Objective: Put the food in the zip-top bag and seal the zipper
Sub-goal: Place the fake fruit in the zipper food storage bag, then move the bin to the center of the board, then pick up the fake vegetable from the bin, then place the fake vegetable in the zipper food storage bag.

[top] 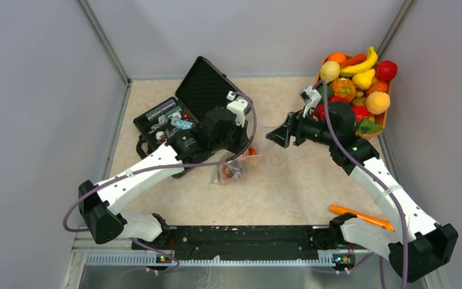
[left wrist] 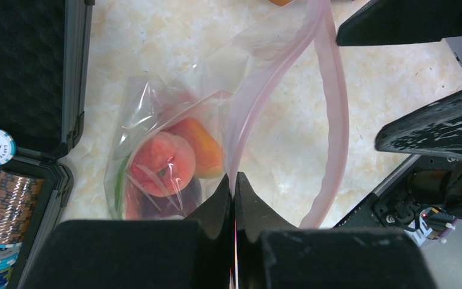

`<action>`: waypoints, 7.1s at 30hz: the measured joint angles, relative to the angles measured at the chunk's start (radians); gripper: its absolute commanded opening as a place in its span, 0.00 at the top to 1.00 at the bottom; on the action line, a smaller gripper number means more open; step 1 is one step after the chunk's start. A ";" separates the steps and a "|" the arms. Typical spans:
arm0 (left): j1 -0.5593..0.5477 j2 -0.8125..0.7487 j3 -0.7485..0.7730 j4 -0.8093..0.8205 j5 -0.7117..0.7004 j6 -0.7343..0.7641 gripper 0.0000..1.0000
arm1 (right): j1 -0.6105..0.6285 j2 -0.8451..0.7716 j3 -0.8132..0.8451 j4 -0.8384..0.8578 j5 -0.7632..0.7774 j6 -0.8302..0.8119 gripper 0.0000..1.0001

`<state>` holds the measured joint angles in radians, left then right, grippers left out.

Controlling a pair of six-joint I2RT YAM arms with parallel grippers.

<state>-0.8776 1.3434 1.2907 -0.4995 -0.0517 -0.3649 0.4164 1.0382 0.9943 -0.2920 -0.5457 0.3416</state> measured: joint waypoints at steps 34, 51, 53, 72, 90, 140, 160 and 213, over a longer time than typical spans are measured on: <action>0.000 -0.061 -0.010 -0.001 -0.042 0.000 1.00 | -0.356 0.056 0.172 -0.248 0.575 -0.008 0.16; 0.000 -0.076 -0.042 0.003 -0.043 0.000 1.00 | -0.434 0.214 0.172 -0.262 0.317 -0.137 0.16; 0.000 -0.081 -0.046 0.003 -0.043 0.000 1.00 | -0.434 0.214 0.172 -0.252 0.311 -0.167 0.16; 0.000 -0.088 -0.050 0.007 -0.038 0.000 1.00 | -0.434 0.289 0.125 -0.212 0.360 -0.248 0.16; 0.000 -0.088 -0.050 0.007 -0.013 0.000 1.00 | -0.415 0.471 0.252 -0.304 0.181 -0.388 0.20; 0.000 -0.080 -0.055 0.006 -0.012 -0.004 1.00 | -0.092 0.207 0.070 -0.198 0.540 0.011 0.29; 0.000 -0.053 -0.047 0.007 0.014 -0.005 1.00 | -0.092 0.233 0.004 -0.124 0.575 0.047 0.51; 0.000 -0.027 -0.011 0.008 0.010 -0.004 1.00 | 0.024 0.011 -0.006 0.043 -0.030 -0.035 0.58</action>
<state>-0.8772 1.3159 1.2793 -0.4915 -0.0414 -0.3691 0.4400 1.0489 0.9886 -0.2485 -0.5758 0.3065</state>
